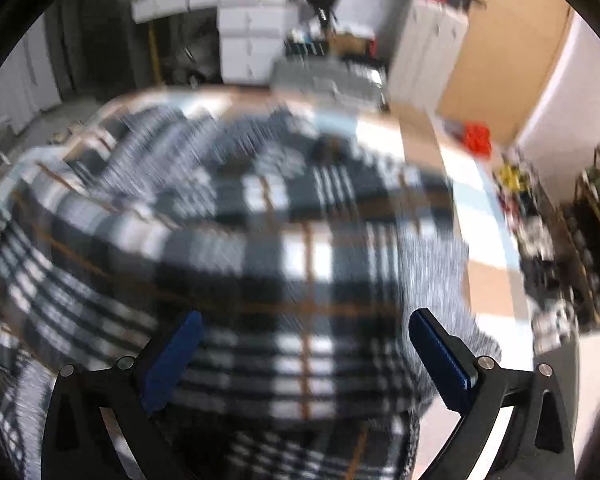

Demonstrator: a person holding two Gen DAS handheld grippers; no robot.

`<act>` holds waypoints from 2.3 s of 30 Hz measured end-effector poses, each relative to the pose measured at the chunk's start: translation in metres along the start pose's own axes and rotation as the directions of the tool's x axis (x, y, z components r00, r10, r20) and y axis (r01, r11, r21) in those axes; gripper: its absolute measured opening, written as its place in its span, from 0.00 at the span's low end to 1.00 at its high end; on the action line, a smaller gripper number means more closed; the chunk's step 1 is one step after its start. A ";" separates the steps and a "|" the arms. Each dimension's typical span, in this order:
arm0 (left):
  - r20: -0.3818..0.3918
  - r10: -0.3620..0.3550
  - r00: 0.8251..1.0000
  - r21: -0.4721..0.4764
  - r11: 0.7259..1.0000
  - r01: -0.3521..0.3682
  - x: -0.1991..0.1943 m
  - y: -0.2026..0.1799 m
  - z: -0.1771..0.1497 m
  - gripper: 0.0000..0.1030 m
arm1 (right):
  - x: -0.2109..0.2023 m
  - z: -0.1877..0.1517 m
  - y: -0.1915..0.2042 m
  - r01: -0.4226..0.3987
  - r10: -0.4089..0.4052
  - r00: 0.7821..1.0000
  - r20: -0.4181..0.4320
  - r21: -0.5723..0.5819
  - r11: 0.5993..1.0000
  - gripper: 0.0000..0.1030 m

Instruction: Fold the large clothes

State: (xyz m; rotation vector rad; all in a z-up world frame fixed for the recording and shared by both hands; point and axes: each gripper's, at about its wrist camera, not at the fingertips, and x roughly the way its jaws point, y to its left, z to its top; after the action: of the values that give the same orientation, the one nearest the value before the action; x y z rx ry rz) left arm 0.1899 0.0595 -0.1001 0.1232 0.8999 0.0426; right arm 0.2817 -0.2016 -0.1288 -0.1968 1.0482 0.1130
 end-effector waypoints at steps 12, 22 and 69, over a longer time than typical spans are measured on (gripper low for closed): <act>-0.004 -0.217 0.976 -0.081 0.973 0.216 -0.031 0.044 0.036 0.99 | -0.068 0.021 -0.023 -0.126 0.128 0.986 0.108 -0.018 0.992 1.00; -0.118 -0.226 0.967 0.009 0.973 0.229 -0.011 0.041 0.153 0.99 | -0.165 0.152 -0.035 -0.255 0.280 0.899 0.336 -0.118 0.960 1.00; -0.311 -0.439 0.843 -0.034 0.892 0.452 0.104 -0.013 0.175 0.13 | 0.031 0.206 -0.017 -0.370 0.370 0.926 0.070 -0.024 0.929 0.10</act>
State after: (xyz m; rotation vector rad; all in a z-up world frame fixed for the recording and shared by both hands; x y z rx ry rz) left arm 0.3920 0.0399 -0.0753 -0.0622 1.2287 -0.4037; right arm 0.4752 -0.1743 -0.0536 -0.0008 1.0017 0.4651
